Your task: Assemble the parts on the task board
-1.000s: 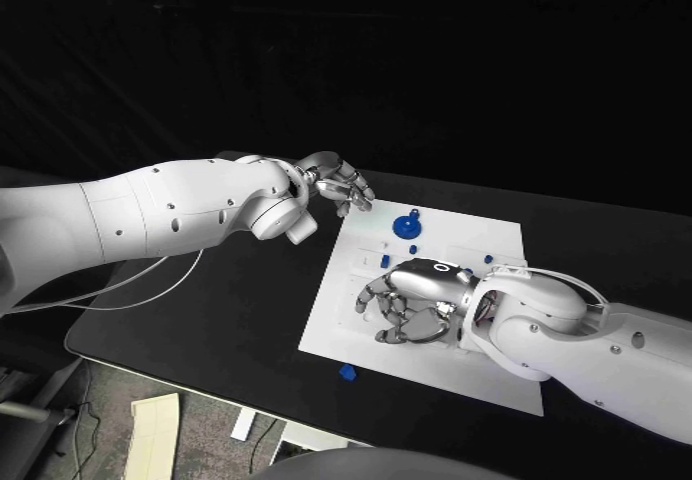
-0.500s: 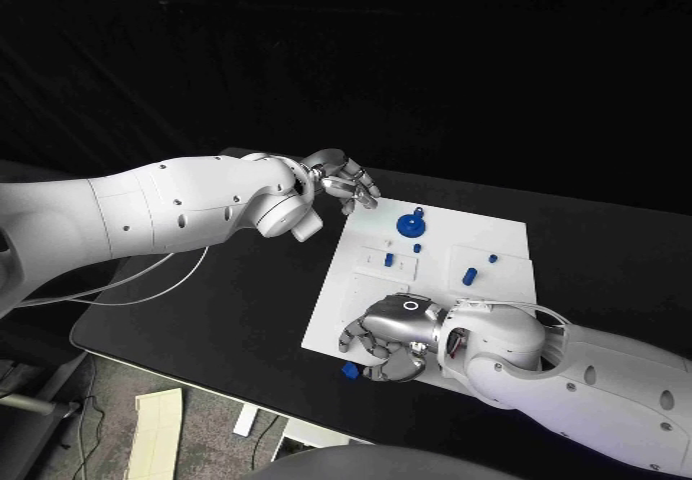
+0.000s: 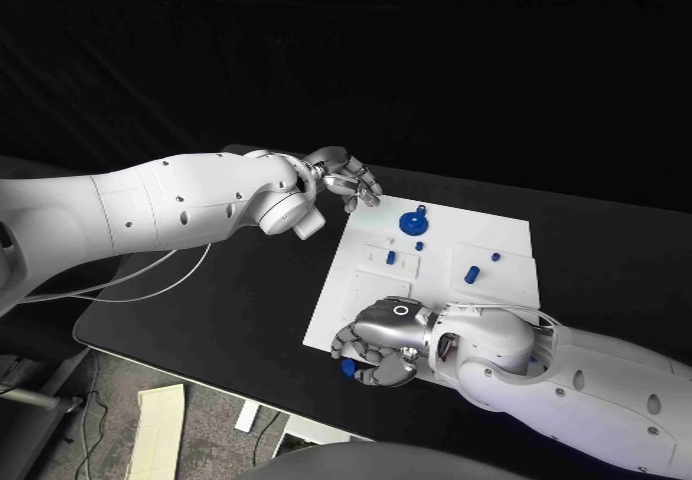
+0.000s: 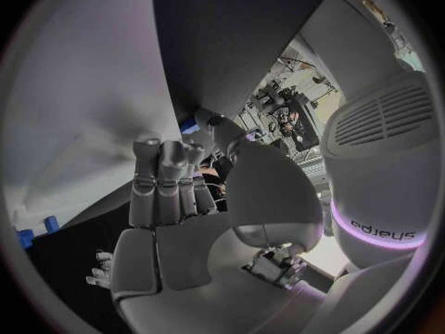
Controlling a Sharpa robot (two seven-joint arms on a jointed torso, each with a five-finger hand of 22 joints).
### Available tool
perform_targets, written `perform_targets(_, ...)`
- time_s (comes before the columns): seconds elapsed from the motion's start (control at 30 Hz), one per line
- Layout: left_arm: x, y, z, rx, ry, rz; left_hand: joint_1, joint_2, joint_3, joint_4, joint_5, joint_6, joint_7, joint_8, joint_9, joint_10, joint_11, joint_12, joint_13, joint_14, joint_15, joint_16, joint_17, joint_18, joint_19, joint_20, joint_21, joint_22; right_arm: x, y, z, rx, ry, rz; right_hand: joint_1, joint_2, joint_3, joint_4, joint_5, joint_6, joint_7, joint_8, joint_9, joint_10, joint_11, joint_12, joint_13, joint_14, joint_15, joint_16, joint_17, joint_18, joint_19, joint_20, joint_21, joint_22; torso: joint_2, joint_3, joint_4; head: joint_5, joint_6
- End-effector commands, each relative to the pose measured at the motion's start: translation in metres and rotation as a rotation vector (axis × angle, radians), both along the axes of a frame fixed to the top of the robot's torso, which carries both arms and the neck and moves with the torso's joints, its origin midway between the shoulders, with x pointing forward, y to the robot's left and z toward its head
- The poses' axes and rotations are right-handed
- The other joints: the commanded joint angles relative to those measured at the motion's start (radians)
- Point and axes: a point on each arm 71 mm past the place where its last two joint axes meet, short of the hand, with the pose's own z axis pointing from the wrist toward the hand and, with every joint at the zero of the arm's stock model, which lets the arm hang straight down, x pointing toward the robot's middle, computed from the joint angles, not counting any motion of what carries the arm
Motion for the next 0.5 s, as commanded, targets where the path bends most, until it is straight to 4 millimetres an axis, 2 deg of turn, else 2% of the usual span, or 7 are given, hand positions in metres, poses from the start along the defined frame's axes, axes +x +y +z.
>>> perform_targets(0.03, -0.0005, -0.0020, -0.0004, -0.010, 0.004, -0.008, -0.001, 0.008, -0.006, 0.003, 0.000, -0.005, 0.001, 0.007, -0.003, 0.007, 0.002, -0.006, 0.001, 0.006, -0.003, -0.006, 0.002, 0.018, 0.006, -0.045, -0.007, 0.002, -0.0002, -0.0030, -0.0055, -0.042, -0.005, 0.010, -0.004, 0.001, 0.008, 0.001, -0.004, 0.011, -0.003, 0.003, 0.002, -0.032, -0.019, 0.004, 0.002, -0.002, -0.009, 0.004, -0.002, 0.030, 0.001, -0.001, 0.004, 0.022, 0.000, 0.0009, -0.0012, 0.002, -0.002)
perform_targets(0.5, -0.0008, -0.0018, -0.0011, -0.007, 0.013, -0.011, -0.003, 0.011, -0.006, 0.005, 0.000, -0.008, 0.001, 0.011, -0.007, 0.009, 0.002, -0.012, 0.003, 0.006, -0.002, -0.009, 0.004, 0.018, 0.007, -0.045, -0.008, 0.002, 0.0002, -0.0046, -0.0078, -0.069, -0.001, 0.013, -0.010, 0.011, 0.025, 0.001, -0.016, 0.066, 0.005, 0.033, 0.015, -0.036, -0.012, 0.008, 0.008, -0.006, -0.003, 0.015, -0.007, 0.030, -0.004, -0.001, 0.016, 0.021, 0.001, 0.0031, -0.0025, 0.005, -0.005)
